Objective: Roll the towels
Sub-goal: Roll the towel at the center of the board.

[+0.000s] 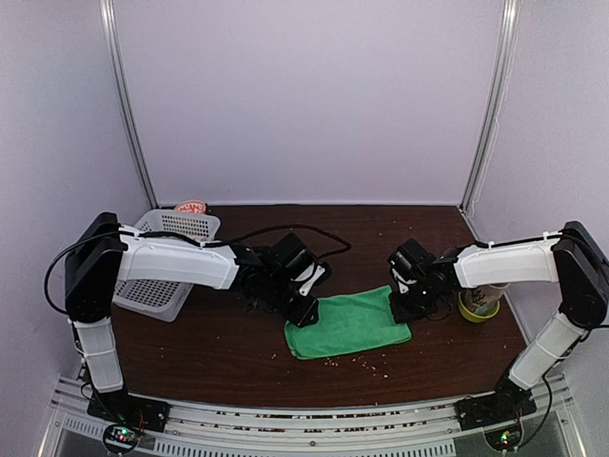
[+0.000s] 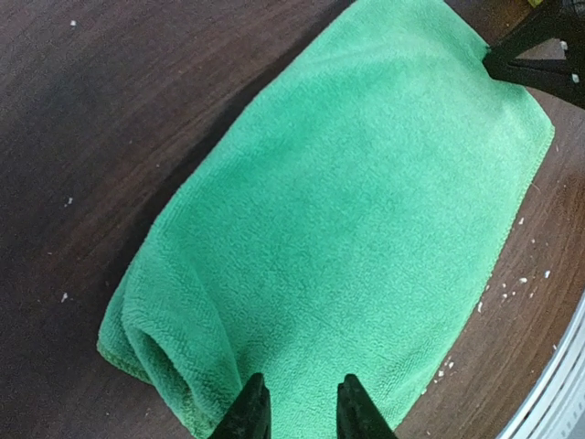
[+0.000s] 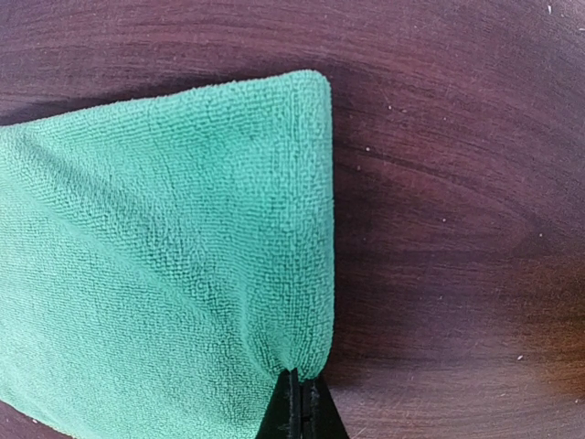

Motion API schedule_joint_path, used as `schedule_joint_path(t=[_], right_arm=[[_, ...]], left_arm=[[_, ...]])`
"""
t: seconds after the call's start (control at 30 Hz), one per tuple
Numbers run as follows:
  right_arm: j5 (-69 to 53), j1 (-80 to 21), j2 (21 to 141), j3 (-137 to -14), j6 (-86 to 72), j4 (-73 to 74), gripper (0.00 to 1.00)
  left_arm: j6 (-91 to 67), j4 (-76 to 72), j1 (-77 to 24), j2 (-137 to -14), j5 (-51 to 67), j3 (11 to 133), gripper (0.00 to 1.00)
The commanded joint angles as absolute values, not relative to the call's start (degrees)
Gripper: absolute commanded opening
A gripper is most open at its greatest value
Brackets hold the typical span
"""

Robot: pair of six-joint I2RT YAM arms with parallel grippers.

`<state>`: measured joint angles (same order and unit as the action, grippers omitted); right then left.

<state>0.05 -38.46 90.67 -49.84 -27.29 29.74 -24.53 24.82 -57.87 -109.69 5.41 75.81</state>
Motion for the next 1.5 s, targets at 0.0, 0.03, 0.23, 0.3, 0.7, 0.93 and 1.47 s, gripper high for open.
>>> schedule_joint_path(t=[0.0, 0.03, 0.23, 0.3, 0.7, 0.93, 1.47], right_arm=[[0.4, -38.1, 90.7, -50.4, -26.7, 29.6, 0.0], [0.3, -38.1, 90.7, -50.5, -26.7, 29.6, 0.0], [0.3, -38.1, 90.8, -50.4, -26.8, 29.4, 0.0], [0.3, -38.1, 90.7, -50.4, -26.8, 29.4, 0.0], [0.4, -38.1, 91.0, -50.9, -26.8, 30.1, 0.0], [0.7, -38.1, 91.0, -50.7, -26.8, 30.2, 0.0], [0.0, -38.1, 91.6, -50.5, -26.8, 29.3, 0.0]], left_arm=[[-26.6, 23.7, -56.8, -104.6, 1.1, 72.4, 0.26], [-27.0, 23.1, -56.2, -103.2, 1.0, 71.0, 0.26], [-28.5, 21.8, -54.1, -99.3, -0.9, 65.0, 0.26], [-27.9, 23.4, -54.1, -101.0, -1.7, 65.9, 0.25], [-24.7, 26.7, -55.8, -108.9, -3.9, 74.5, 0.2], [-24.2, 26.7, -57.4, -110.4, -2.7, 78.7, 0.21], [-26.0, 28.6, -58.3, -105.0, -6.0, 77.9, 0.24]])
